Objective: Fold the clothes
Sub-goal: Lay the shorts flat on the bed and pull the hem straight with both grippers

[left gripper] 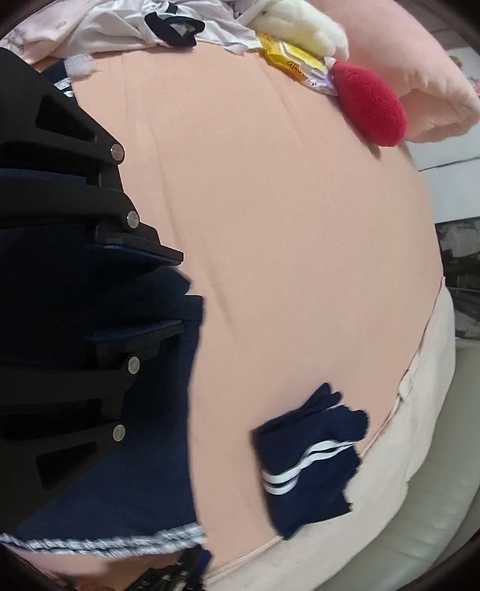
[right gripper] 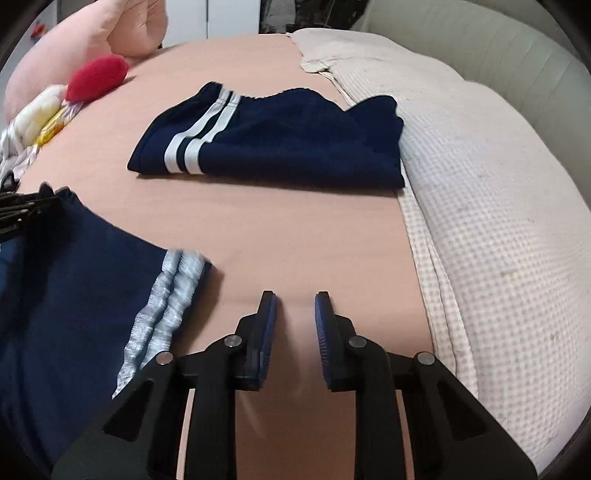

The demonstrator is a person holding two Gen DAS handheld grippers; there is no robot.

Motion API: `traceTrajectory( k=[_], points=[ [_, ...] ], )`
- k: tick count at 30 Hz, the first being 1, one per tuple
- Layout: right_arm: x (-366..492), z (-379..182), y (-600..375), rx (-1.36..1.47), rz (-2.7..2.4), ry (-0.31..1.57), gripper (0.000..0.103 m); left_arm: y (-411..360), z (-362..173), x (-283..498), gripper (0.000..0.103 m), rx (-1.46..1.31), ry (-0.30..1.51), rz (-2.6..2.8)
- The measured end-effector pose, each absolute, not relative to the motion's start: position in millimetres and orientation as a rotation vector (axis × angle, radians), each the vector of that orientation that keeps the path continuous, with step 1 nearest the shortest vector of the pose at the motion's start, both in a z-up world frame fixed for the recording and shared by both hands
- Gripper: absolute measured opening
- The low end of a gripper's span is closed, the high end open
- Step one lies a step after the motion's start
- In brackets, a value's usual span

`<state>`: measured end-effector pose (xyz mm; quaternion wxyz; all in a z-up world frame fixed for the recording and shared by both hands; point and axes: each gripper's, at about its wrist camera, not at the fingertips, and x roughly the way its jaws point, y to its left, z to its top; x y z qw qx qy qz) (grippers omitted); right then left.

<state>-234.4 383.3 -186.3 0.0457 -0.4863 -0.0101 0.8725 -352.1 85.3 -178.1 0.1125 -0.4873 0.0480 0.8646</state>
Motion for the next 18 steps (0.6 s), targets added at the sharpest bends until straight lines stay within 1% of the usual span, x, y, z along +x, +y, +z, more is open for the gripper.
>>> traceTrajectory(
  k=[2, 3, 5, 7, 8, 10, 13, 14, 16, 18],
  points=[
    [-229.6, -174.2, 386.1, -1.429, 2.739, 0.070, 0.023, 87.3, -167.6, -342.2, 0.031, -1.372, 0.109, 2.529],
    [-226.5, -166.4, 385.2, -1.386, 2.796, 0.110, 0.025, 90.6, -167.9, -338.4, 0.031, -1.373, 0.128, 2.514],
    [-228.2, -159.2, 371.3, -1.389, 2.920, 0.123, 0.030, 99.9, -174.7, -332.4, 0.031, -1.406, 0.207, 2.469],
    [-236.4, -172.3, 356.4, -1.522, 2.932, 0.092, 0.029, 105.8, -181.3, -328.0, 0.031, -1.439, 0.282, 2.440],
    [-241.0, -185.1, 349.3, -1.592, 2.887, 0.045, 0.027, 105.9, -185.2, -330.6, 0.031, -1.452, 0.295, 2.442],
    [-241.3, -194.5, 346.8, -1.580, 2.844, -0.032, 0.027, 105.9, -186.5, -339.6, 0.032, -1.443, 0.258, 2.460],
    [-239.7, -190.1, 358.0, -1.533, 2.775, -0.060, 0.028, 107.3, -184.5, -358.5, 0.034, -1.440, 0.232, 2.504],
    [-239.7, -190.6, 364.4, -1.530, 2.768, -0.042, 0.031, 107.1, -182.1, -361.3, 0.034, -1.447, 0.206, 2.513],
    [-239.1, -188.3, 373.8, -1.538, 2.771, 0.052, 0.031, 104.8, -171.8, -356.1, 0.034, -1.432, 0.132, 2.536],
    [-234.2, -183.8, 375.6, -1.526, 2.769, 0.075, 0.031, 103.5, -158.7, -336.9, 0.034, -1.381, 0.091, 2.560]
  ],
)
